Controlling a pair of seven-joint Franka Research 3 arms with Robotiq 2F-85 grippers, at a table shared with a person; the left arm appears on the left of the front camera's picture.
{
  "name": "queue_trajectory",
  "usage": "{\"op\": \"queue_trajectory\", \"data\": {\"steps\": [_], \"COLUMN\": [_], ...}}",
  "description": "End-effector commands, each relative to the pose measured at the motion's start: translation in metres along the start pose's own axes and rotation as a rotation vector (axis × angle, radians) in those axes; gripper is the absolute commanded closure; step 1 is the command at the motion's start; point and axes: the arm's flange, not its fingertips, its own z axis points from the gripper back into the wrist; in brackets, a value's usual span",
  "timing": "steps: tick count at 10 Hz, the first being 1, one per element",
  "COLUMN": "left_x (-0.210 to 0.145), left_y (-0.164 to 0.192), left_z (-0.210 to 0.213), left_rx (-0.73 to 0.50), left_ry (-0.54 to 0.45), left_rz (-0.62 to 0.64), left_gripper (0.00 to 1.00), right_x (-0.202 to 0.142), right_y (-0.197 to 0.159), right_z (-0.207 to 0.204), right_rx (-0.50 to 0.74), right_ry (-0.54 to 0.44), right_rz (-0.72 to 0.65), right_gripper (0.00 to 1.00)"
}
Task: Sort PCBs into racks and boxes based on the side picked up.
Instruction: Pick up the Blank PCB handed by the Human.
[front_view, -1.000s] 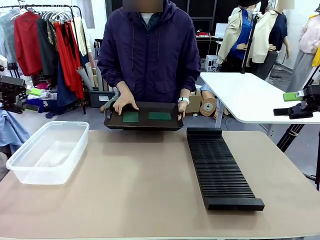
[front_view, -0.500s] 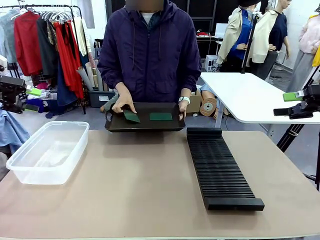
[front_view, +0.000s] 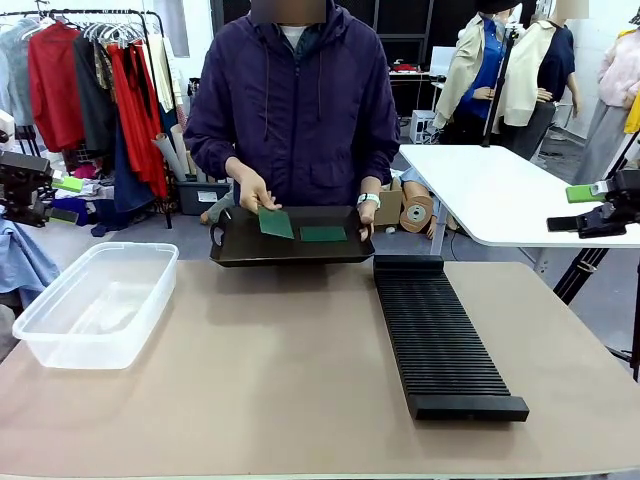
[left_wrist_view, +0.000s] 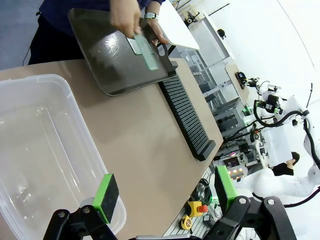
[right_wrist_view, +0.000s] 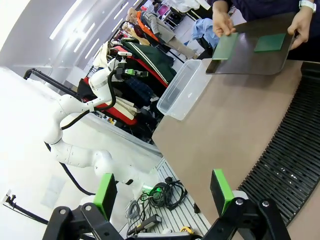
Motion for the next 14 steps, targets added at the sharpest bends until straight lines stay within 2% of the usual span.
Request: {"op": "queue_trajectory", "data": {"steps": [1,11,14], "left_x": [0.000,0.000,0.007], "left_y": [-0.001,0.000,0.009], "left_z": [0.001,0.000,-0.023], "left_rx": [0.001,0.000,-0.044], "left_ry": [0.002,0.000,-0.005], "left_rz": [0.003,0.000,0.009], "left_gripper": [0.00,0.00,0.00], "right_x": [0.003,0.003,0.003], "right_y": [0.002,0.002,0.002], "right_z": [0.000,0.000,0.000], "right_rx": [0.003,0.003,0.003], "right_ry": [-0.013,-0.013,-0.013], "right_rz": [-0.003,-0.003,-0.003], "right_gripper": [0.00,0.00,0.00]}}
